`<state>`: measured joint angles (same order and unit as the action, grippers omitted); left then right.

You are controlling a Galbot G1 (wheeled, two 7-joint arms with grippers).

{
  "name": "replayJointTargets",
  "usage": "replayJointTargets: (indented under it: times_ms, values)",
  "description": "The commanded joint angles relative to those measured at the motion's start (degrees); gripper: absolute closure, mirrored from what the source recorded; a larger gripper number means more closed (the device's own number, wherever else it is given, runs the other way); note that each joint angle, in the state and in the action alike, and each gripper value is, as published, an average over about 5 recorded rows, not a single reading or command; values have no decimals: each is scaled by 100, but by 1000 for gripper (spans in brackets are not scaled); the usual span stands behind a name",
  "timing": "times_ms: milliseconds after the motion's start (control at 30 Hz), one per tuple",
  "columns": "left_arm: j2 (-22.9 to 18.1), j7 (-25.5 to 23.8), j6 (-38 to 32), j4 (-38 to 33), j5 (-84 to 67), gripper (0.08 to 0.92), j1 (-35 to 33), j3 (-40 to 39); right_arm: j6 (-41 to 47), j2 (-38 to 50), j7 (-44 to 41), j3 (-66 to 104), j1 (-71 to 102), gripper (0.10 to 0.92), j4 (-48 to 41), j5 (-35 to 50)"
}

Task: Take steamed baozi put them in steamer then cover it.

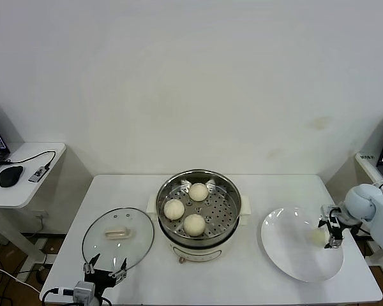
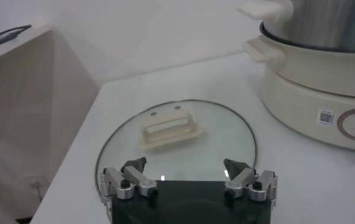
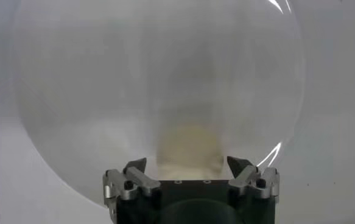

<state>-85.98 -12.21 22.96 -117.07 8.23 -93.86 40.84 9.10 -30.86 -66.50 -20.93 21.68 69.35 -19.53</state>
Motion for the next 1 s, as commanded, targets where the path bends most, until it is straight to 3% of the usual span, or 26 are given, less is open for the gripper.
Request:
replayJointTargets:
  times_ms: [33, 333, 667, 1000]
  values:
    - [-9, -2, -1, 13, -5, 177, 17, -12, 63, 16, 32, -20, -9, 364, -20, 98]
    - [-41, 35, -17, 61, 28, 177, 129, -127, 299, 286, -45, -358, -474, 406, 253, 629]
    - [-16, 119, -43, 129, -25, 177, 176, -111, 906, 580, -187, -1731, -2116, 406, 1073, 2046]
    - [-21, 248, -92, 31, -63, 177, 214, -44, 1923, 175, -343, -3133, -4069, 406, 1836, 3528]
